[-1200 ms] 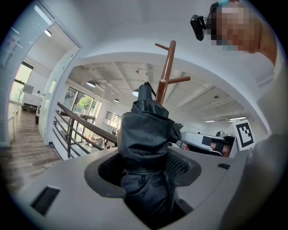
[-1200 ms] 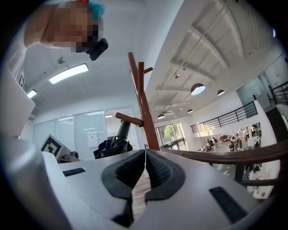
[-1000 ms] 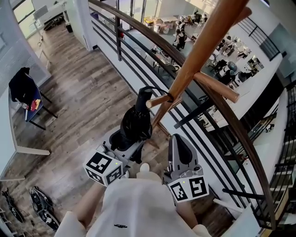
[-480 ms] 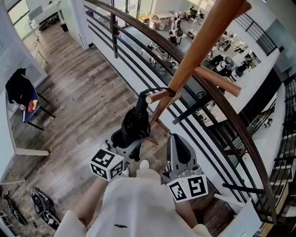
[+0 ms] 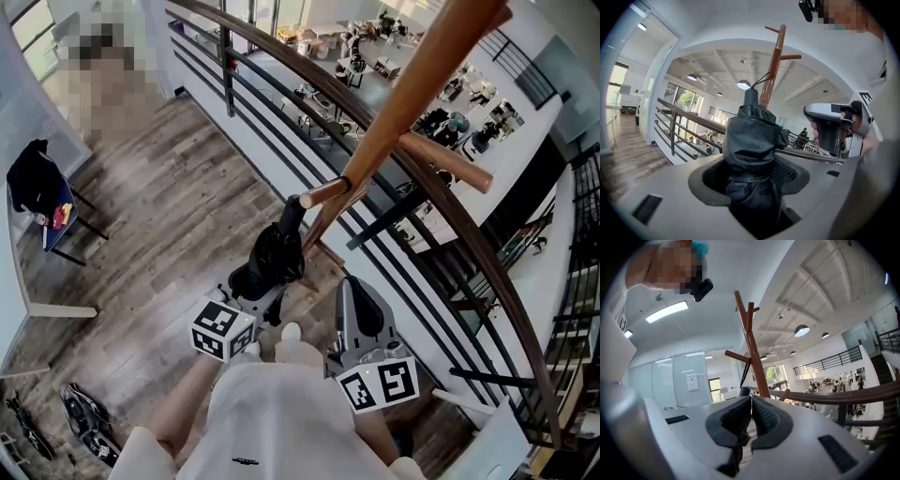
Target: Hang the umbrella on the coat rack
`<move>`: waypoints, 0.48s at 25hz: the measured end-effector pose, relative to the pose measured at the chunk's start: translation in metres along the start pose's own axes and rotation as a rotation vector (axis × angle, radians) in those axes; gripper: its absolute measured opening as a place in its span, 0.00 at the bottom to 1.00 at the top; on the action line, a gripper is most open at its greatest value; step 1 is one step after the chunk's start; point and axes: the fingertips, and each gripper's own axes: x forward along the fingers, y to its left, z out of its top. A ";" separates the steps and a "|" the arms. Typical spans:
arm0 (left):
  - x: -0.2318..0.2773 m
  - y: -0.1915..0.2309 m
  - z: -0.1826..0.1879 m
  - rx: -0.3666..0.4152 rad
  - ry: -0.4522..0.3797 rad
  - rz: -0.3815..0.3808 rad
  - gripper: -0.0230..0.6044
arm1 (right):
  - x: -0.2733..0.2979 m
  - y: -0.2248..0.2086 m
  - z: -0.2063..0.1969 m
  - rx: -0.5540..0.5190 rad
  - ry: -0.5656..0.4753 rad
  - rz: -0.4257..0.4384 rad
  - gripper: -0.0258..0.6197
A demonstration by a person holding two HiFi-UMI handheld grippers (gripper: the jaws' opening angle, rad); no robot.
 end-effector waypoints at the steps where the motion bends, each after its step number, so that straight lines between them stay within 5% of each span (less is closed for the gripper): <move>1: 0.002 0.001 -0.002 0.011 0.003 -0.003 0.46 | 0.000 0.000 -0.001 0.000 0.001 -0.003 0.09; 12: 0.015 -0.004 -0.020 0.069 0.002 -0.047 0.46 | -0.002 0.001 -0.007 -0.003 0.030 -0.026 0.09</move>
